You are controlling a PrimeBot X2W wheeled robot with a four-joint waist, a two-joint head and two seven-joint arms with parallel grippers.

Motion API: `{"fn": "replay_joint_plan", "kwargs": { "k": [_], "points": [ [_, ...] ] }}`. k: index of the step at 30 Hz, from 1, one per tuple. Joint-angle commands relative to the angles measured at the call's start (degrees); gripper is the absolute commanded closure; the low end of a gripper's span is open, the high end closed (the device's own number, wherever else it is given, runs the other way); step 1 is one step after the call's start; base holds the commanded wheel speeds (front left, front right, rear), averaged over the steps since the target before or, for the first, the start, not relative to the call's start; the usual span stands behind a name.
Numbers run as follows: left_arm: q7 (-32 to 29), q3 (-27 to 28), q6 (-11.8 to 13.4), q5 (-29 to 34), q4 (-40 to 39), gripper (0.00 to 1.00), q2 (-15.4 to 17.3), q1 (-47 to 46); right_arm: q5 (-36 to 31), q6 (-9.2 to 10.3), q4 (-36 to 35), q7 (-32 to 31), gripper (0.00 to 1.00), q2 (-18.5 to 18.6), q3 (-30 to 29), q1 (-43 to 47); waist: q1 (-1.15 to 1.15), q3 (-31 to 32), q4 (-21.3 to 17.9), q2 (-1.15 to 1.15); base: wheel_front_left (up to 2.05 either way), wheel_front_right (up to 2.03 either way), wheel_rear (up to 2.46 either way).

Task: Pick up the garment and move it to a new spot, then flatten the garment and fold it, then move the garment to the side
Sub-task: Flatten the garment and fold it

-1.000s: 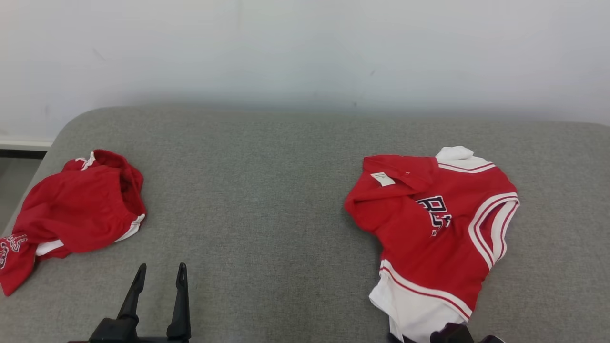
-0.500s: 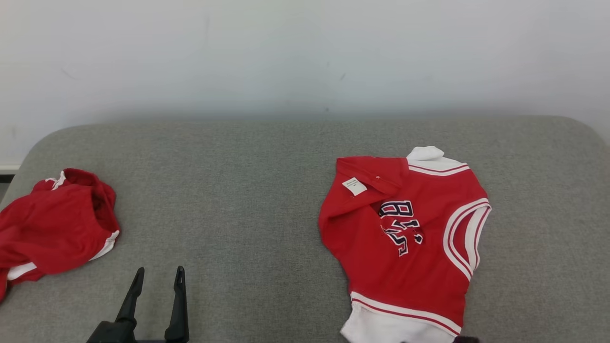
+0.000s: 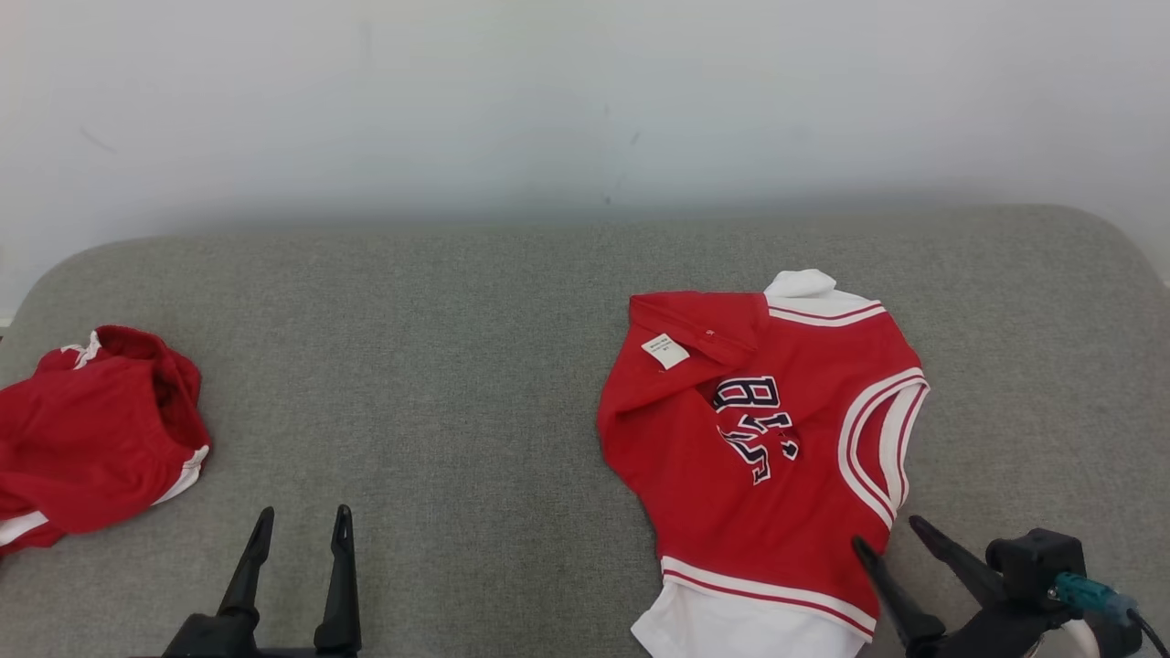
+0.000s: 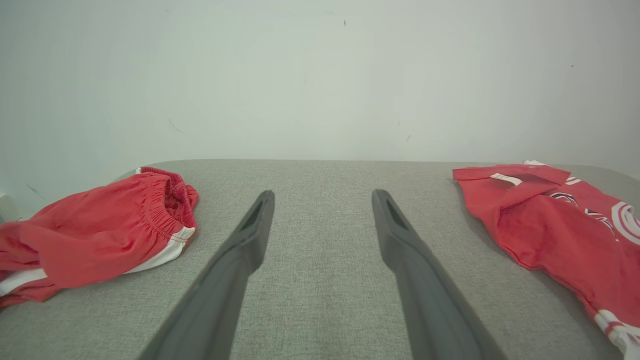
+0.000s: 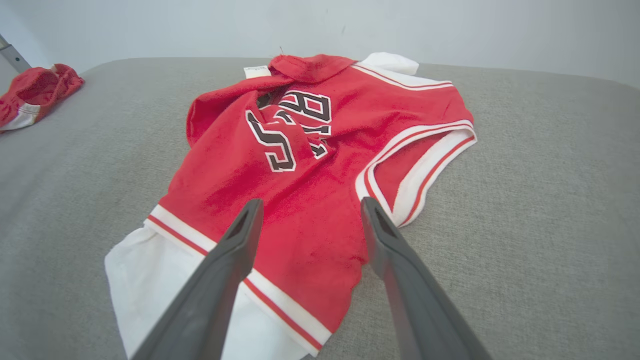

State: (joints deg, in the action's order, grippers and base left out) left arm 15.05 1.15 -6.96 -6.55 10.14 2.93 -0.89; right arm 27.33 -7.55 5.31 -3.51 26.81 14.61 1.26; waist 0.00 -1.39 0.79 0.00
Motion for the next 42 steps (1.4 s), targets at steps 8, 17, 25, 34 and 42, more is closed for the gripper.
{"fn": "replay_joint_plan", "kwargs": {
  "k": [8,17,25,34,42],
  "points": [
    [0.19,-0.30,0.26,0.73,-0.05,0.00,-0.07,-0.60,-0.25,0.13,15.65,3.39,0.00,-2.90,-1.84,-7.32,0.00,-0.81,1.38,0.00,0.00,0.00,0.00],
    [0.19,-0.23,0.21,1.05,0.01,0.00,-0.07,-1.10,2.31,0.13,31.62,6.92,1.00,-6.20,0.39,-14.25,0.00,-1.57,2.61,0.00,0.00,0.00,0.00],
    [0.19,0.35,0.31,1.11,-0.12,0.00,-0.07,-0.40,2.25,0.13,37.23,12.11,1.00,-2.76,2.19,-16.62,0.00,-1.07,2.69,0.00,0.00,0.00,0.00],
    [0.19,0.20,0.68,0.41,-0.13,0.00,-0.07,-0.04,1.11,0.13,41.45,13.20,0.71,5.33,0.78,-18.18,0.00,-0.60,1.77,0.00,0.00,0.00,0.00],
    [0.19,-0.02,0.76,0.16,-0.08,0.00,-0.07,0.83,1.89,0.13,36.73,15.34,0.00,6.24,-0.62,-18.66,0.00,0.60,1.69,0.00,0.00,0.00,0.00]
  ]
}}
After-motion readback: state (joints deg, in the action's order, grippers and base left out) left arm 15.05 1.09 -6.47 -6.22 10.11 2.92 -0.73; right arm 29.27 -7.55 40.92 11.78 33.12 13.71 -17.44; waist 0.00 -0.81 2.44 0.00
